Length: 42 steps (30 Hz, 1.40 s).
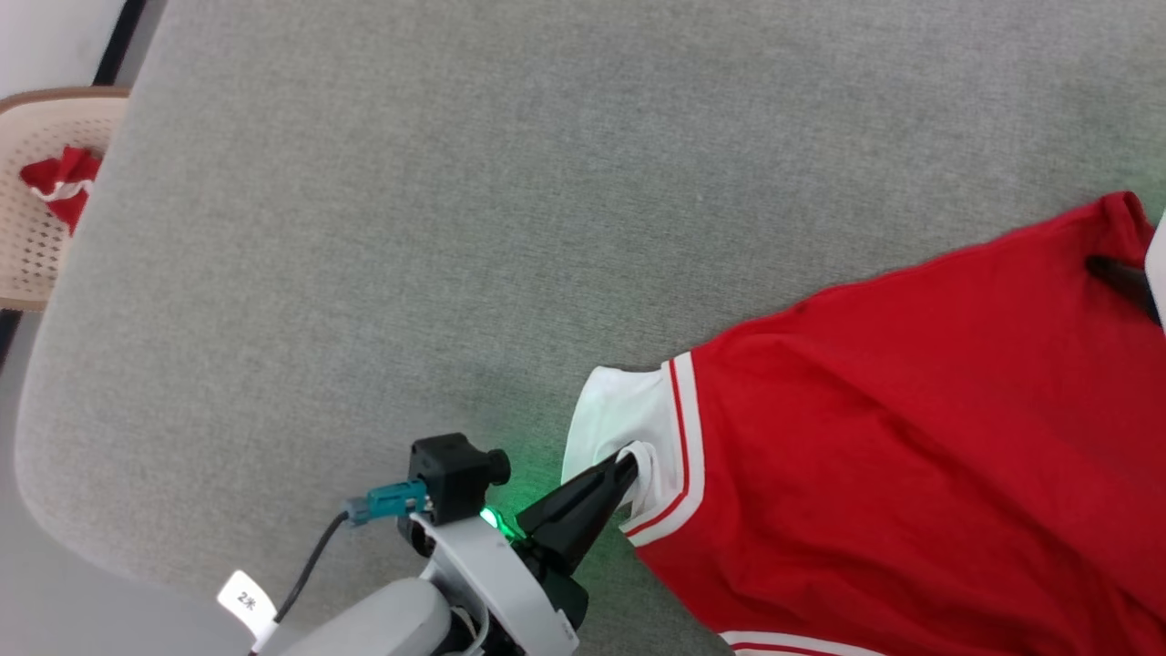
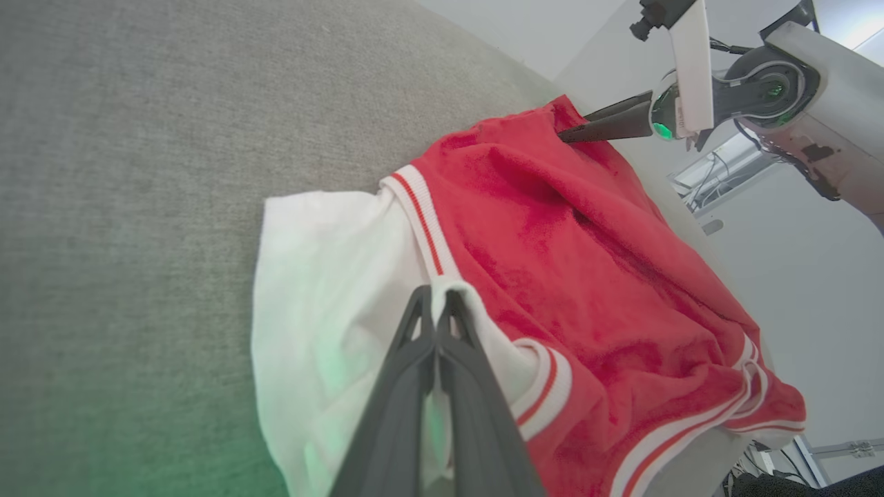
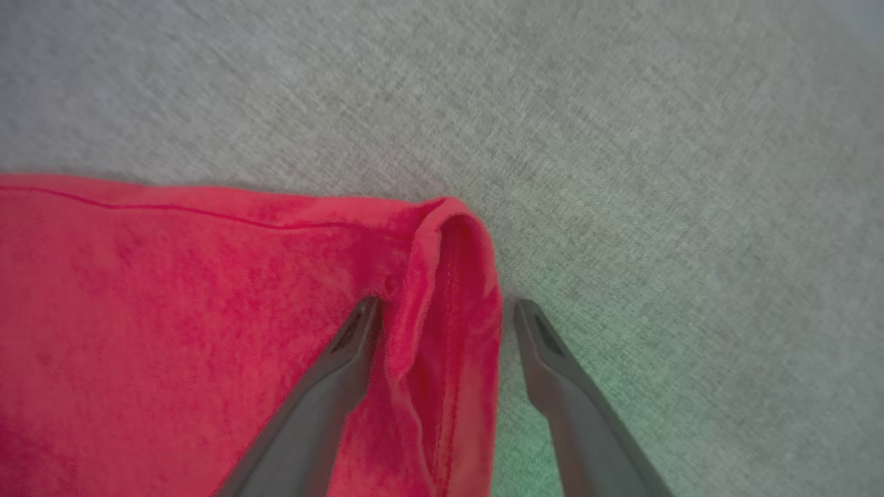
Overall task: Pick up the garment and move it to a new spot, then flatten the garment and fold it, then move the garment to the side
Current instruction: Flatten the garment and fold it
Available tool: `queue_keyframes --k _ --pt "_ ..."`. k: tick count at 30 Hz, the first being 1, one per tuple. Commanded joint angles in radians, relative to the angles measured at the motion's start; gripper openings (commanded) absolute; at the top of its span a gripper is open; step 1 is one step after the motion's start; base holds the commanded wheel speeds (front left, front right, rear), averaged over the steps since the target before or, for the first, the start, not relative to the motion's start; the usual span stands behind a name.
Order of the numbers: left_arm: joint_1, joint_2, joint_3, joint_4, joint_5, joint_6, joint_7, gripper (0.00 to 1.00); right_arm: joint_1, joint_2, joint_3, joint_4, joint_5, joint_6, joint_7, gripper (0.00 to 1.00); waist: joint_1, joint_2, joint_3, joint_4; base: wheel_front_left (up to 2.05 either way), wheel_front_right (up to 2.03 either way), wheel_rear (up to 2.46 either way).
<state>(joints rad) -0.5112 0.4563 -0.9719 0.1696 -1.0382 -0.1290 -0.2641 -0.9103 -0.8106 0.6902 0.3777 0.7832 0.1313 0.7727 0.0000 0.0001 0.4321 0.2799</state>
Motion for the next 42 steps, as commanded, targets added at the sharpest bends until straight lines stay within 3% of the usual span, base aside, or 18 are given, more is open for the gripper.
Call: queue_keyframes --k 1,2,3,4,14,17,23,27,37,42 --pt "0.006 0.002 0.002 0.004 -0.006 -0.002 0.000 0.00 0.052 0.021 0.056 0.040 0.022 -0.001 0.028 1.00 0.0000 -0.0001 -0.007 0.004 0.00 0.00 0.00" --pt "0.009 0.002 0.005 0.005 -0.009 -0.002 0.000 0.00 0.055 0.025 0.075 0.047 0.036 -0.001 0.035 0.94 0.0000 -0.0001 -0.015 0.000 0.00 0.00 0.00" --pt "0.013 0.003 0.007 0.006 -0.015 -0.002 0.000 0.00 0.054 0.029 0.089 0.049 0.051 0.000 0.025 0.42 0.0000 -0.0001 -0.022 -0.004 0.00 0.00 0.00" --pt "0.016 0.006 0.009 0.005 -0.022 -0.002 0.000 0.00 0.050 0.033 0.098 0.055 0.062 0.002 0.009 0.00 0.0000 -0.0001 -0.031 -0.010 0.00 0.00 0.00" --pt "-0.014 0.089 0.014 -0.043 -0.105 -0.002 0.000 0.00 -0.051 0.059 0.052 0.155 0.140 -0.001 -0.255 0.00 0.0000 -0.0001 -0.113 -0.081 0.00 0.00 0.00" --pt "-0.084 0.140 -0.001 -0.054 -0.149 -0.002 0.001 0.00 -0.069 0.077 0.016 0.195 0.171 -0.001 -0.318 0.00 0.0000 -0.0001 -0.119 -0.104 0.00 0.00 0.00" --pt "-0.292 0.166 0.029 -0.014 -0.236 -0.002 0.006 0.00 -0.172 0.111 -0.045 0.283 0.149 -0.001 -0.407 0.00 0.0000 -0.0001 -0.091 -0.146 0.00 0.00 0.00" --pt "-0.515 0.145 0.074 0.105 -0.279 -0.002 0.028 0.00 -0.307 0.153 -0.111 0.377 0.091 -0.001 -0.500 0.00 0.0000 -0.0001 -0.039 -0.186 0.00 0.00 0.00" --pt "-1.039 0.034 0.223 0.529 -0.227 0.000 0.000 0.00 -0.676 0.282 -0.275 0.664 -0.103 -0.003 -0.783 0.00 0.0000 -0.0001 0.081 -0.274 0.00 0.00 0.00" --pt "-1.127 -0.009 0.394 0.556 -0.185 0.001 -0.003 0.00 -0.793 0.325 -0.335 0.768 -0.158 -0.003 -0.916 0.00 0.0000 -0.0001 0.094 -0.285 0.00 0.00 0.00"
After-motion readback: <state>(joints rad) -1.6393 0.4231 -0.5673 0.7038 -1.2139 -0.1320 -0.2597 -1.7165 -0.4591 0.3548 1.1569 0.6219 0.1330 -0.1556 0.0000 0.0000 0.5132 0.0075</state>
